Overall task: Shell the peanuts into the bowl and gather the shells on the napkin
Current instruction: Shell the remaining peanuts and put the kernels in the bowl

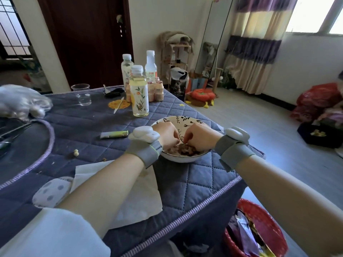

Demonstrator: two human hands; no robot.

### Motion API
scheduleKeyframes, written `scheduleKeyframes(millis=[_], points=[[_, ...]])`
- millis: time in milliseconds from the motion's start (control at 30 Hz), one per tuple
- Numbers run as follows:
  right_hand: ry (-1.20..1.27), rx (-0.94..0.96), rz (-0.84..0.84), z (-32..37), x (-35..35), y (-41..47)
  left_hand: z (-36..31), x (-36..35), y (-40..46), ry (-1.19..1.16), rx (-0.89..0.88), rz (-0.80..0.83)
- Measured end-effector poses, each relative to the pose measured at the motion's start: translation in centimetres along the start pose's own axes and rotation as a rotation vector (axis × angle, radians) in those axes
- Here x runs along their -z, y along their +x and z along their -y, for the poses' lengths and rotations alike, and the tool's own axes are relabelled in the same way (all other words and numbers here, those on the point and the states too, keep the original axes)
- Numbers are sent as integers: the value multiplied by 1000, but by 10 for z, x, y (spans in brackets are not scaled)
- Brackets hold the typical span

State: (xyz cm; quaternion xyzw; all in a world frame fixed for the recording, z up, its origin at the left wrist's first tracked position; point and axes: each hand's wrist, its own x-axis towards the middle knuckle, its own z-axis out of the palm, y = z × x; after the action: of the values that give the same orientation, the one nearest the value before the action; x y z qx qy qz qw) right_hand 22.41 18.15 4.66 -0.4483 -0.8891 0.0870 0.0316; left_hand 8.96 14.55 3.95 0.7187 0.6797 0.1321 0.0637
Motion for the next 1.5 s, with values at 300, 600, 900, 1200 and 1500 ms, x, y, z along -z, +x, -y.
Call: scheduleKeyframes(millis=[300,600,900,1200,1500], points=[[151,23,-176,34,8,-3,24,30,-34,-11,10,-210],[220,245,-221,127,-3,15,105,71,-111,-32,203,-240],[194,341,-101,196,-54,56,179,45,-171,-122,466,-276],[159,332,-63,223,-75,82,196,17,-181,-134,492,-349],[82,409,14,233,-83,93,205,10,-175,-152,507,-392]])
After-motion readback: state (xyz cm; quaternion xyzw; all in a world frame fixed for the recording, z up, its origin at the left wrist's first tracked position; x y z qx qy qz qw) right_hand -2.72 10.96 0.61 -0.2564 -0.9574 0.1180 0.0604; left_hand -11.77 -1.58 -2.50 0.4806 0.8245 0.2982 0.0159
